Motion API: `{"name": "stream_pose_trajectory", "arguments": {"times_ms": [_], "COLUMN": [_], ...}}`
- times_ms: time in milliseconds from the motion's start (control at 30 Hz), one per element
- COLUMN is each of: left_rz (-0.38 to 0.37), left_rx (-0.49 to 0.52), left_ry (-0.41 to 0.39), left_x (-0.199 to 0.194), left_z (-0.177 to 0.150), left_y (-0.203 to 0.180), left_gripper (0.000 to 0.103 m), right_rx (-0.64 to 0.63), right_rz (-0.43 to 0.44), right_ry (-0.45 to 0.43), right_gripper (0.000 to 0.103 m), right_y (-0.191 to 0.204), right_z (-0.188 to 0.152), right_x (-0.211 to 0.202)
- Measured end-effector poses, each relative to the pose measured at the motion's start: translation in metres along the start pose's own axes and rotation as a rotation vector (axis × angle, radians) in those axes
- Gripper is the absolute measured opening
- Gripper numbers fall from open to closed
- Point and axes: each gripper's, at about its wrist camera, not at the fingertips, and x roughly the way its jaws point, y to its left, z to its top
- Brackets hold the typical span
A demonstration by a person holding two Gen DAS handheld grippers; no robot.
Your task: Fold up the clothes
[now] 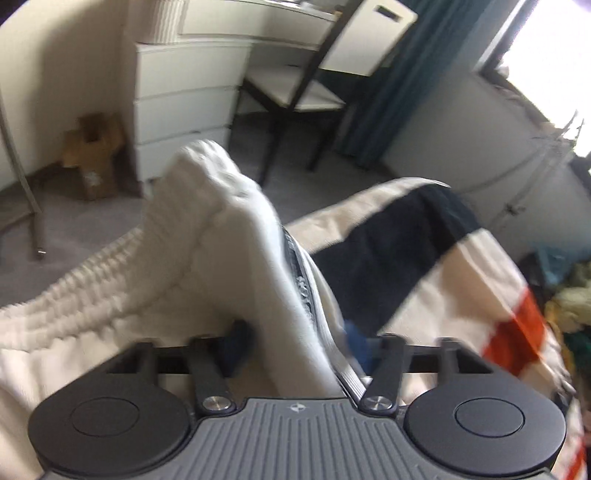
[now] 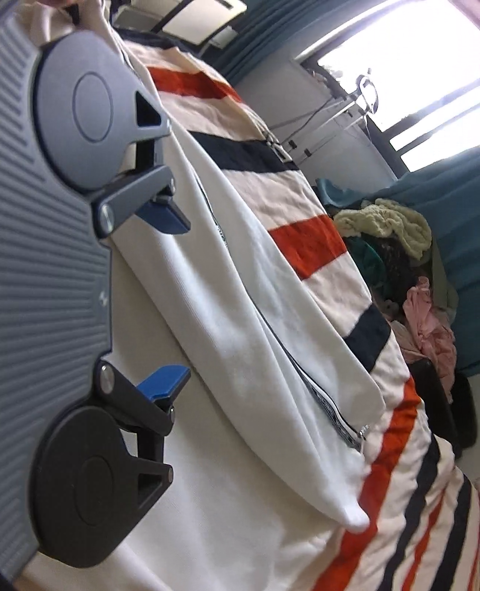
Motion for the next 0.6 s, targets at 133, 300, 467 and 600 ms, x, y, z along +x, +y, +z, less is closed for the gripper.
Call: {"name": "stream_pose_trajectory", "arguments": {"times_ms": [133,300,467,600], "left_rz": [0.031,-0.036,-0.079,-0.113], "left_rx": [-0.017,0.001,0.173,0.311], "left_ry": [-0.048,-0.112,-0.127,-0.139], "left_x": [-0.004,-0.005,-0.001,0.002], "left_z": [0.010,0.022,0.008,-0.002], "left_y": [-0.017,-0.035,-0.043,-0.049], "left_gripper": [0.019,0.016,0.019,0.047], "right_rx": [-0.019,-0.023,-0.036,-0.032], "right_rz": [0.006,-0.003,-0.023,-0.041], "right_ry": [0.003,-0.028,-0.052,-0.060], "right_gripper": [0.080,0.080,0.080,0.080], "right_y": [0.003,0.004,0.004,0.003], "right_z": [-0.002,0.000,0.002,0.004], "right_x": [0.006,0.009,0.014,0.017]}}
